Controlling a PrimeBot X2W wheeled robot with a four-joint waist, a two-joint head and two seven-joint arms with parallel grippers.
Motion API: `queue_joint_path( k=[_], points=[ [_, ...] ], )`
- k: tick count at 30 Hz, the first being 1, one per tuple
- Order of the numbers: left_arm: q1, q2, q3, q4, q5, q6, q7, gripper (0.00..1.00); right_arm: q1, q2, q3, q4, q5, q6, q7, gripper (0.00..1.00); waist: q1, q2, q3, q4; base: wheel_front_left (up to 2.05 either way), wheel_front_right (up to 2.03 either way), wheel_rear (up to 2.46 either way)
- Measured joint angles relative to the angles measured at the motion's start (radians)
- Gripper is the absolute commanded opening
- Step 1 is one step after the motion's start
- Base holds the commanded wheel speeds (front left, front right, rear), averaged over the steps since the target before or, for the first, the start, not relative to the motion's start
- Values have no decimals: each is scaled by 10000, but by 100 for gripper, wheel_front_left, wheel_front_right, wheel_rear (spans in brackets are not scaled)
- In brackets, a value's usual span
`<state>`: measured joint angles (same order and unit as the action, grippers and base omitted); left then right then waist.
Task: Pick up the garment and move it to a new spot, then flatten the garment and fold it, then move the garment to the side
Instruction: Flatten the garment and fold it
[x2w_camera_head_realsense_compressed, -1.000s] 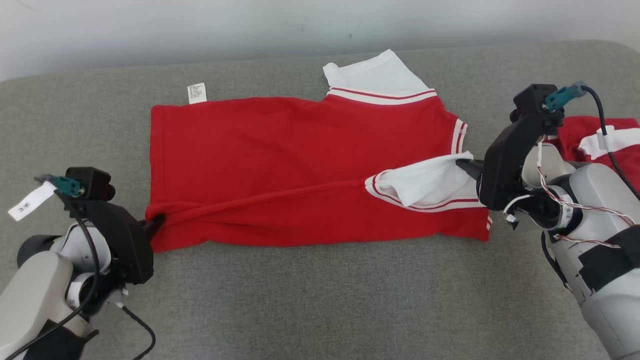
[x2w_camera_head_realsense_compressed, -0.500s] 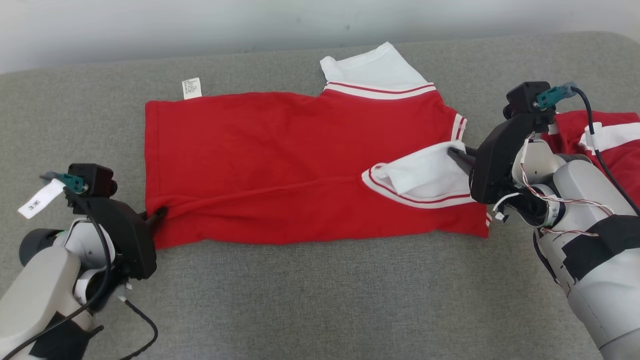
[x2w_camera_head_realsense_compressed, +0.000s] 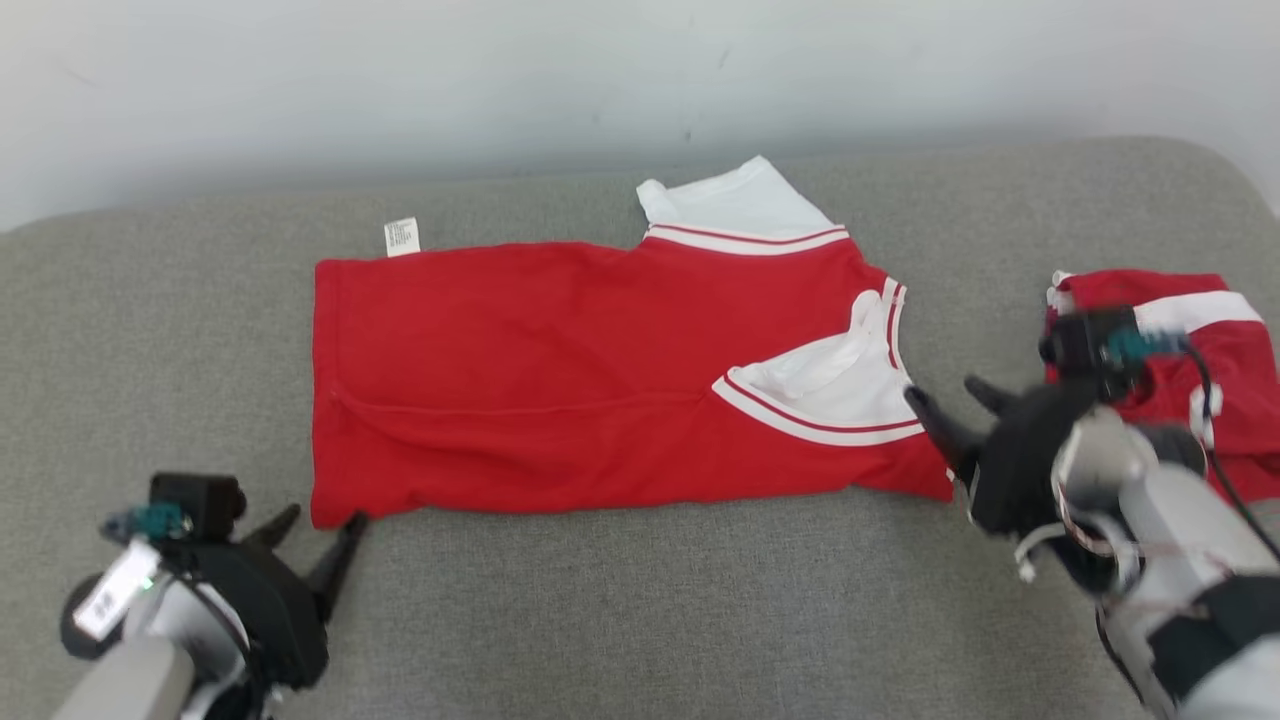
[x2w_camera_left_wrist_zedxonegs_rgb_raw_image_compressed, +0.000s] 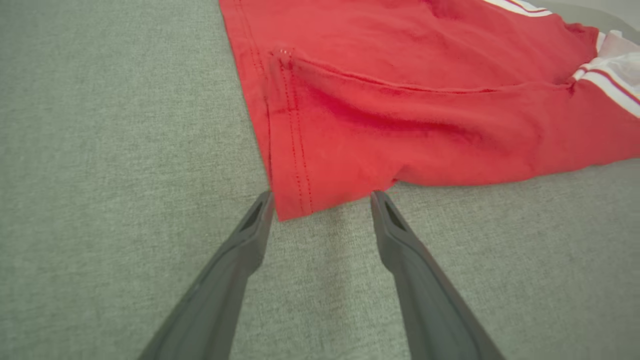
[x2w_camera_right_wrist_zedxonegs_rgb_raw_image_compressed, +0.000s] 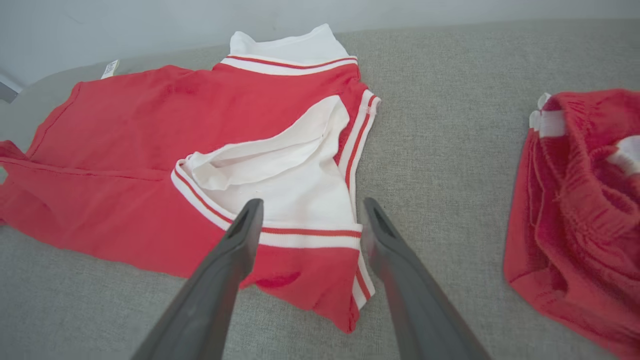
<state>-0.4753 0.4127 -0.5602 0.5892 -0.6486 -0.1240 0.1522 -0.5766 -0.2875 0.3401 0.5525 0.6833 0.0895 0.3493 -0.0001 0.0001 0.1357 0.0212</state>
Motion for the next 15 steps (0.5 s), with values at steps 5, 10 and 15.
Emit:
queue_joint_path(
  k=[5, 10, 15],
  points=[
    [692, -65, -2, -736, 169, 284, -1116, 100, 1563, -418, -192, -1005, -165, -13, -905, 100, -1, -2, -248, 51, 0, 0, 0],
    [1073, -23, 61, -993, 370, 571, -1753, 100, 2046, -428, -81, -1444, -437, -121, -1315, 100, 0, -1, -174, -3, 0, 0, 0],
    [1037, -33, 176, -1162, 556, 761, -2121, 100, 2310, -431, 58, -1710, -742, -305, -1490, 100, 0, -2, 15, -74, 0, 0, 0]
  ],
)
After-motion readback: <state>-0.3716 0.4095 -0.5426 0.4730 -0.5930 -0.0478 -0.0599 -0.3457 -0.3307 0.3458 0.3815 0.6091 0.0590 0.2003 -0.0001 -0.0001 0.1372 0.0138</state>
